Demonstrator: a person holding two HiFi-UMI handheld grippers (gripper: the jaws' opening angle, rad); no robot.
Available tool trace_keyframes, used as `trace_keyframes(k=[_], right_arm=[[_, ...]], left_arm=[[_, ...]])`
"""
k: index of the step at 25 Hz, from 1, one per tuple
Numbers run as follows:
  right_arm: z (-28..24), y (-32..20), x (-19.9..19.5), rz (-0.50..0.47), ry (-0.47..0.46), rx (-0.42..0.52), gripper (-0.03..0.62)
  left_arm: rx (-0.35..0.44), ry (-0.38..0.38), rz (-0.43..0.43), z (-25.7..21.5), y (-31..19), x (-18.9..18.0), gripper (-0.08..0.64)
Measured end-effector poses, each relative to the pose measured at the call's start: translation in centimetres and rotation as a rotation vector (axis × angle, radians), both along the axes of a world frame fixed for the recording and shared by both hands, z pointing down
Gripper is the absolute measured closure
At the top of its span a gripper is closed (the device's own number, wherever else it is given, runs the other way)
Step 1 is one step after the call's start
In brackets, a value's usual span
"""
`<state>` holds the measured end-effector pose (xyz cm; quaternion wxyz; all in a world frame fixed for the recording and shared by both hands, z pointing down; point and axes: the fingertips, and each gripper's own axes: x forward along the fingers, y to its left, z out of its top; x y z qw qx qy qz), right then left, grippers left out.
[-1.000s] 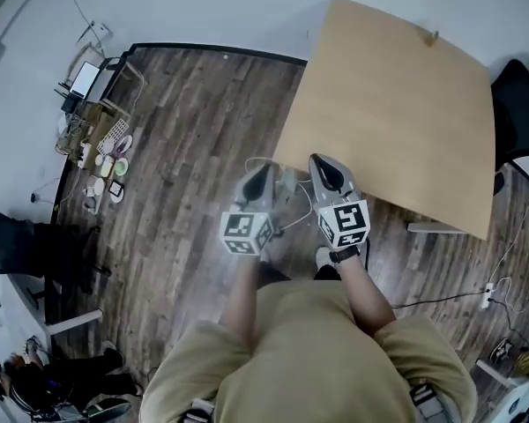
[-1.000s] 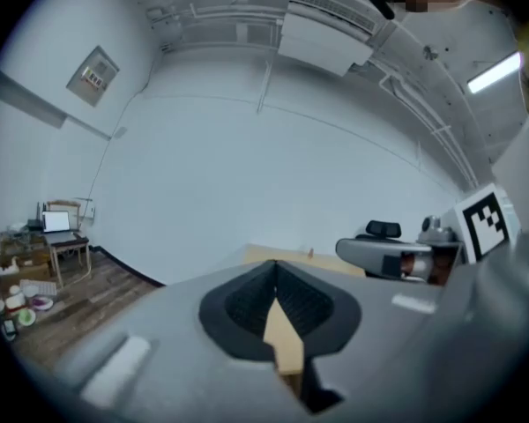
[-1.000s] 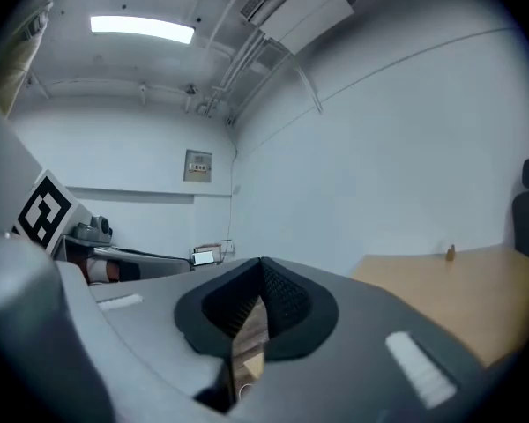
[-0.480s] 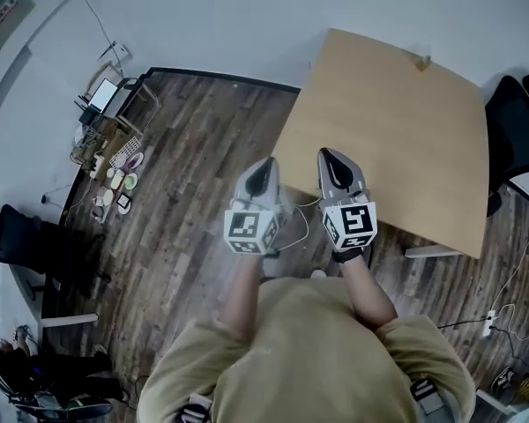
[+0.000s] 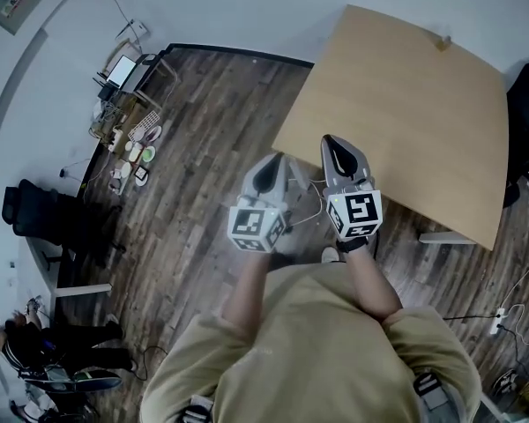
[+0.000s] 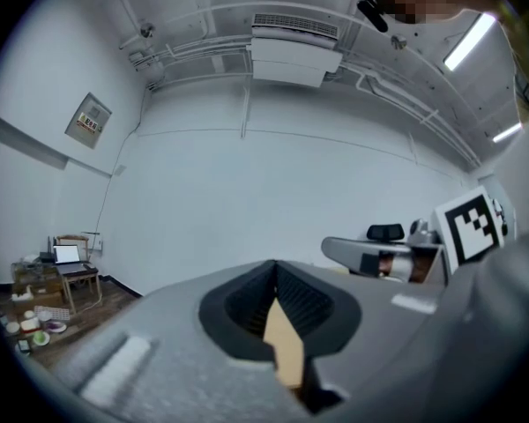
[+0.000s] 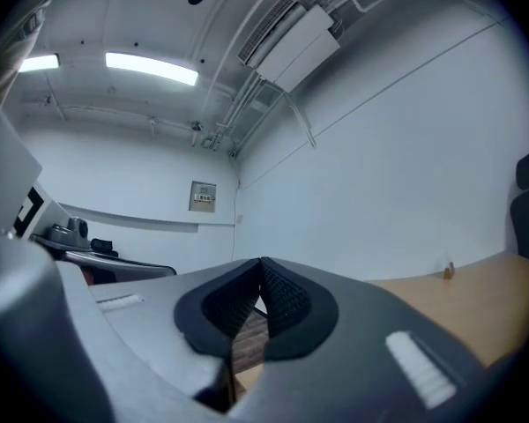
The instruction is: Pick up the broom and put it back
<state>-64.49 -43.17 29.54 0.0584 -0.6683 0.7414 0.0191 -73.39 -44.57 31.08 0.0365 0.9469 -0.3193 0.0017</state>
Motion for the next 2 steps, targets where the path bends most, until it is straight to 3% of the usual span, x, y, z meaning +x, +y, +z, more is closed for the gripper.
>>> trace_keyframes(k=[2], right_arm=[[0.86, 0.65, 0.63, 0.007, -0.013, -0.009, 0.586]], left_arm=[[-0.014, -0.002, 0.006, 0.80, 1.30, 0.14, 0.560]])
